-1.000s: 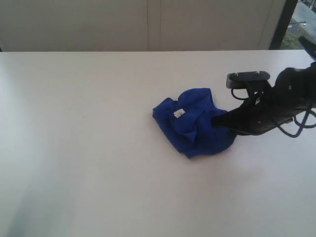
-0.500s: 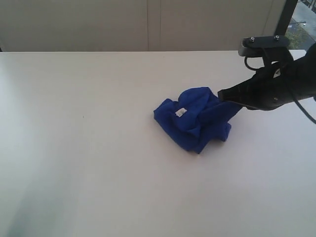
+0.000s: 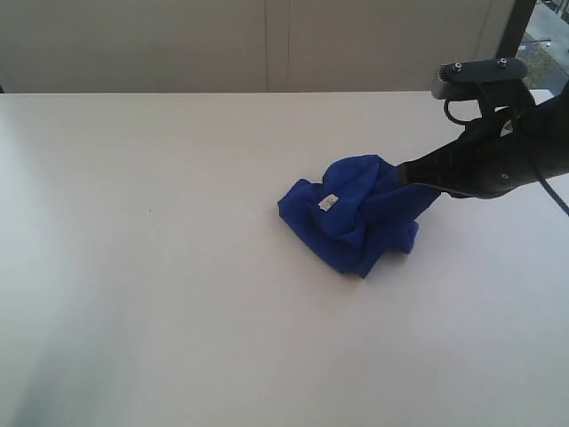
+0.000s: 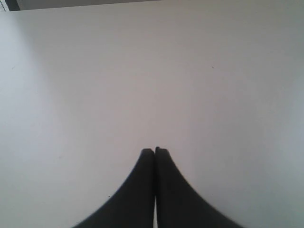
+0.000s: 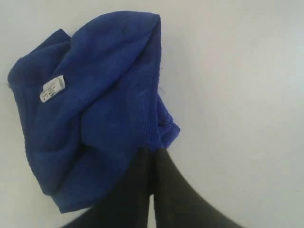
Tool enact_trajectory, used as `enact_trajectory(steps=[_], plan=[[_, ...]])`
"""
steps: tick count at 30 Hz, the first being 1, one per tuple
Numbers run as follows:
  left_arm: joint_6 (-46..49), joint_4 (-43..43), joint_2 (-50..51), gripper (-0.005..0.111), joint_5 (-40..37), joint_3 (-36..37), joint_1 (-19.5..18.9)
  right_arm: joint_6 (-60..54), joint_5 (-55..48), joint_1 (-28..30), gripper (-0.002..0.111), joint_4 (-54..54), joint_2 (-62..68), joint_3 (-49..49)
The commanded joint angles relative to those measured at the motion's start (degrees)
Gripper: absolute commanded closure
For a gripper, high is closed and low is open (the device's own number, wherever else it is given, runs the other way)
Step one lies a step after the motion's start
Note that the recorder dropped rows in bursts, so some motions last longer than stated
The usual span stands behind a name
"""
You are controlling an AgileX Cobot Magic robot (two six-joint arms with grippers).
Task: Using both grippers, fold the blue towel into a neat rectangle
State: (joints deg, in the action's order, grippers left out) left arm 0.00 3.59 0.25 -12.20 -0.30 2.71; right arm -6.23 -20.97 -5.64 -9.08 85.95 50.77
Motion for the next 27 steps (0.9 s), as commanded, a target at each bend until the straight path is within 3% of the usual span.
enact_trajectory(steps=[1,17,27], plan=[[0.0,0.4,-0.3,0.107,0.2,0.3,-0.2,-0.6,0.0,-0.1,0.108,-0.1,0.1,0.0],[0.0,0.4,-0.3,0.107,0.2,0.3,-0.2,-0.6,0.0,-0.1,0.108,-0.1,0.1,0.0],[0.0,0.6,-0.3,0.107,9.9,0.3,-0.2,-0.6,0.2,-0.1,0.108,-0.1,0.1,0.0]])
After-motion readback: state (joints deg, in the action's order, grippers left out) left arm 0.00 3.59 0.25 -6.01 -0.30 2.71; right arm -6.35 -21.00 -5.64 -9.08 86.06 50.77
